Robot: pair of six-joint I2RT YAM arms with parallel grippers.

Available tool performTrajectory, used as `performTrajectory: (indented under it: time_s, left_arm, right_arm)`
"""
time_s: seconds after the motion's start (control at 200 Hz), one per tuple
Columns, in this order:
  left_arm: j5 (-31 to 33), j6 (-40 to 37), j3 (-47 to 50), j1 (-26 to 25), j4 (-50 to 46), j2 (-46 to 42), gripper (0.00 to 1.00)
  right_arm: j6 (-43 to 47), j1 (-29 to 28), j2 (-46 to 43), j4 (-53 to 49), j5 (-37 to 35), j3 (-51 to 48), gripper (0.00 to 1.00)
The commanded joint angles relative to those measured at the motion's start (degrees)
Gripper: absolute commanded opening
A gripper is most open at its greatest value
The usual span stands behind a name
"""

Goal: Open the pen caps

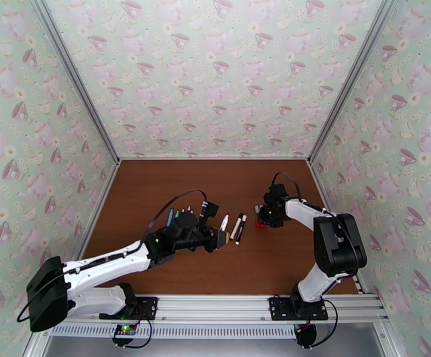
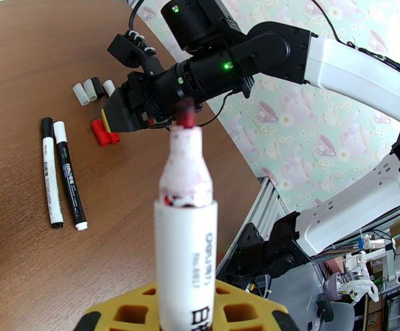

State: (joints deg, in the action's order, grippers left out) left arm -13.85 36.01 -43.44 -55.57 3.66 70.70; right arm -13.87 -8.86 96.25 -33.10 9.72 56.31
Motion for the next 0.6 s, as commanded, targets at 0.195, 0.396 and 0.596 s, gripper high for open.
performTrajectory:
  time_s: [0.195, 0.396, 0.596]
  left_arm:
    - [3.74, -0.47, 0.29, 0.15, -2.28, 1.23, 0.04]
    - [12.82, -0.67, -1.82, 0.45, -10.6, 2.23, 0.03]
    - [18.03, -1.4, -3.86, 2.14, -16.97, 4.26, 0.05]
  right_arm:
    - [-6.08, -1.42, -15.44, 5.19, 3.51, -6.43, 0.37]
    - [-10.79, -6.27, -28.26, 7.4, 4.17, -12.54, 0.47]
    - [-15.07, -12.49, -38.02, 9.38, 6.13, -16.59, 0.64]
